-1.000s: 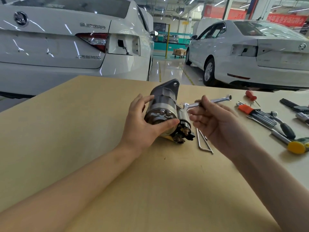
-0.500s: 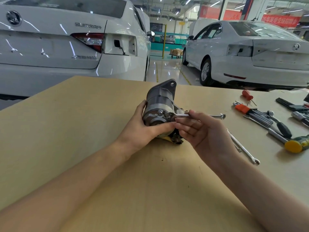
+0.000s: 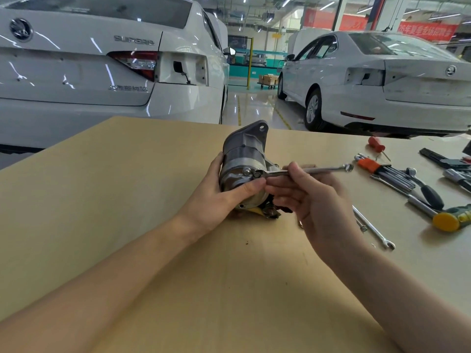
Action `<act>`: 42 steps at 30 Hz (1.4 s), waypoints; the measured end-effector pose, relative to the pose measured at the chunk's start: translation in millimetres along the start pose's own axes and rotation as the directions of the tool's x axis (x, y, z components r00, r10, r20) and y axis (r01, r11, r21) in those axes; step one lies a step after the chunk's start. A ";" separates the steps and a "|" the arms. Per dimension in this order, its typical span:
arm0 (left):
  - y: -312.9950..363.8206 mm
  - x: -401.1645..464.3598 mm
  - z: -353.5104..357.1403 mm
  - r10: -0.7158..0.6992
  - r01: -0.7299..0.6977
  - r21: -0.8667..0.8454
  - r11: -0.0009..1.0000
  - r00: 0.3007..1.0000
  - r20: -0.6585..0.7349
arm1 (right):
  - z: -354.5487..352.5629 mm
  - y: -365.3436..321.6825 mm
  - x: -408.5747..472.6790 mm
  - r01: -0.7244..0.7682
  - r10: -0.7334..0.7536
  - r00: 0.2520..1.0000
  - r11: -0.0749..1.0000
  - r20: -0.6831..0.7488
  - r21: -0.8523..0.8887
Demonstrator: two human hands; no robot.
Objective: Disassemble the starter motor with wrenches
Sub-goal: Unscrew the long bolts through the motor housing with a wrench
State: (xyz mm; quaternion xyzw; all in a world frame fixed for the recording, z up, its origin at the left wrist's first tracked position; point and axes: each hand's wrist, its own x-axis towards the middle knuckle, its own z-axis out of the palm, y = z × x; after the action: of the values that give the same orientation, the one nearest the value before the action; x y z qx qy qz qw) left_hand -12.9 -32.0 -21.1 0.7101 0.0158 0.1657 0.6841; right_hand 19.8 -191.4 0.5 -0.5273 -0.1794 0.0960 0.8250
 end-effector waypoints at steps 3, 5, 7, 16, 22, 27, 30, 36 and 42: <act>-1.2 -1.4 -1.3 -0.002 0.002 0.000 1.000 1.000 0.014 | 8.2 -8.8 7.4 0.193 -0.189 0.981 0.949 0.040 -0.248; -1.8 -2.3 -2.8 0.008 -0.008 -0.010 1.000 0.999 0.038 | 18.9 -15.8 15.5 0.331 -0.293 0.943 0.856 0.157 -0.396; -3.4 -1.6 -3.0 0.020 -0.019 -0.020 1.000 0.997 0.070 | 32.6 -19.0 22.3 0.446 -0.344 0.895 0.714 0.284 -0.540; -3.0 -1.3 -2.3 0.027 -0.027 0.007 1.000 0.997 0.068 | 44.1 -42.9 20.4 0.593 -0.342 0.788 0.648 0.512 -0.479; -2.6 0.0 -5.6 0.004 -0.007 0.058 0.998 0.999 0.049 | 11.5 -22.8 8.0 0.160 -0.147 0.983 0.981 0.112 -0.112; -4.6 1.1 -2.6 0.000 -0.001 0.055 0.998 1.000 0.024 | 2.4 -0.5 2.2 -0.080 0.074 0.996 0.990 0.056 0.116; -5.2 1.1 -3.5 0.002 -0.003 0.050 0.999 1.000 0.016 | 6.3 3.5 1.7 -0.076 0.066 0.995 0.986 0.069 0.150; -8.8 3.2 -2.4 0.055 -0.055 0.059 0.997 0.998 0.008 | 5.0 1.3 -1.5 -0.031 0.023 0.999 0.980 0.045 0.197; -8.7 2.8 -3.7 0.025 -0.026 0.056 0.998 1.000 0.014 | 3.7 -0.3 -1.9 -0.003 -0.004 0.999 0.986 0.042 0.167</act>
State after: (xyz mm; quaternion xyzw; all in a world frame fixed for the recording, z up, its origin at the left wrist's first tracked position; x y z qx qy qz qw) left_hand -9.4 -27.1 -28.9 0.7304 0.0068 0.1690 0.6617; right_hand 16.7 -189.1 1.7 -0.4542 -0.1883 0.1216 0.8622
